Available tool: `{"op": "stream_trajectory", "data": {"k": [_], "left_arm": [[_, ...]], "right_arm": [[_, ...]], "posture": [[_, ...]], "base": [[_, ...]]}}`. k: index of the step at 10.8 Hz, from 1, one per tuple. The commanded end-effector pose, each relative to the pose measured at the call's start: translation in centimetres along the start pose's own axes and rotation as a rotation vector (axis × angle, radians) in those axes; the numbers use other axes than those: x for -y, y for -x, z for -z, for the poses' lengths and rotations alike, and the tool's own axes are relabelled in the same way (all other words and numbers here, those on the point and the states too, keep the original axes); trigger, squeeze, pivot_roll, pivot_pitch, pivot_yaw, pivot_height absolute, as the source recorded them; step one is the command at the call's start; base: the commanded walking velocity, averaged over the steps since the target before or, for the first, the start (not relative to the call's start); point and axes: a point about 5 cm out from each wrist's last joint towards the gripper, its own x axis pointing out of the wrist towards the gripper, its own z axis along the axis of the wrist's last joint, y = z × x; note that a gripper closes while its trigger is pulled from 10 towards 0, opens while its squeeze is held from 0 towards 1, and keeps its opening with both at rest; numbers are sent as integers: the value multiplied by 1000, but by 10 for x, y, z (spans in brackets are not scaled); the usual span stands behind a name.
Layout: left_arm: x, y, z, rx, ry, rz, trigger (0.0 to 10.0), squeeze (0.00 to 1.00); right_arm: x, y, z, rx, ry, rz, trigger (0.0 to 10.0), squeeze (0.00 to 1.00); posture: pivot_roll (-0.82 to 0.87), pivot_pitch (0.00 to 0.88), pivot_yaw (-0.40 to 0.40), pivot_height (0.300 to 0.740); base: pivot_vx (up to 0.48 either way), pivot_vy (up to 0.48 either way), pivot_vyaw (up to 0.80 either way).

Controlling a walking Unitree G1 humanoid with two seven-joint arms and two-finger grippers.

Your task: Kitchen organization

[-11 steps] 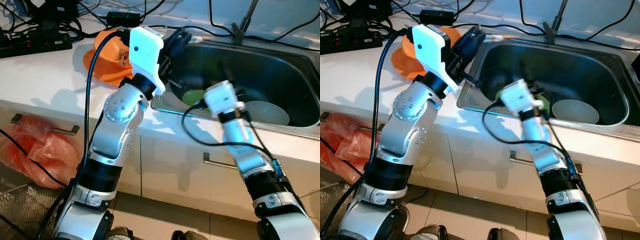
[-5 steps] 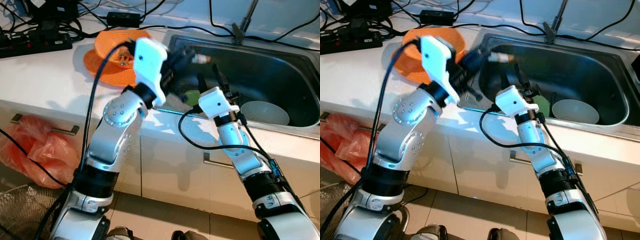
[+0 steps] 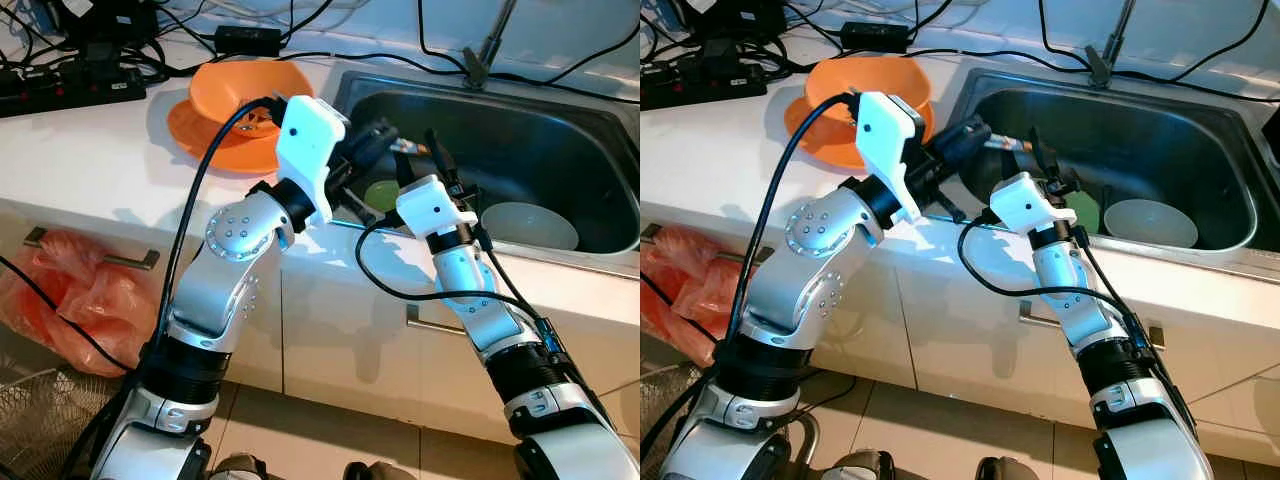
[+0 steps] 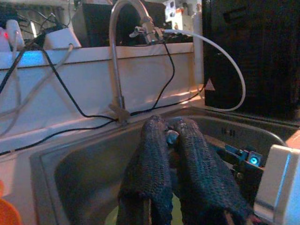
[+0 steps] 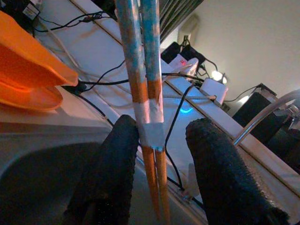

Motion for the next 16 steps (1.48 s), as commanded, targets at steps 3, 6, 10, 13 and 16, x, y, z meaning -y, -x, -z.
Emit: {"op": "stream_trajectory", "data": {"k": [3,6,10,13,16], "left_arm": [[7,1,-2,-2,2,47,10000,0],[9,1,0,-15,7,60,10000,0],[9,2,0,-27,0,62,10000,0],[8,2,3,-38,-28,64,10000,0],[5,2,6,-49,-47,37,10000,1000]], "right_arm": [[0,-2,1,0,-7,0,10000,0],[0,-2,1,-4,-7,0,2824,0],[1,-2,3,-16,1,-2,0,0],[1,-2,4,-20,0,0,0,0],[1,-2,4,-20,0,4,0,0]], "posture": [[78,78,-25,740],[79,86,-26,740],[79,93,-29,740],[79,95,-29,740],[79,97,-30,740]], "base": [[0,0,0],[0,0,0],[0,0,0],[0,0,0],[0,0,0]]}}
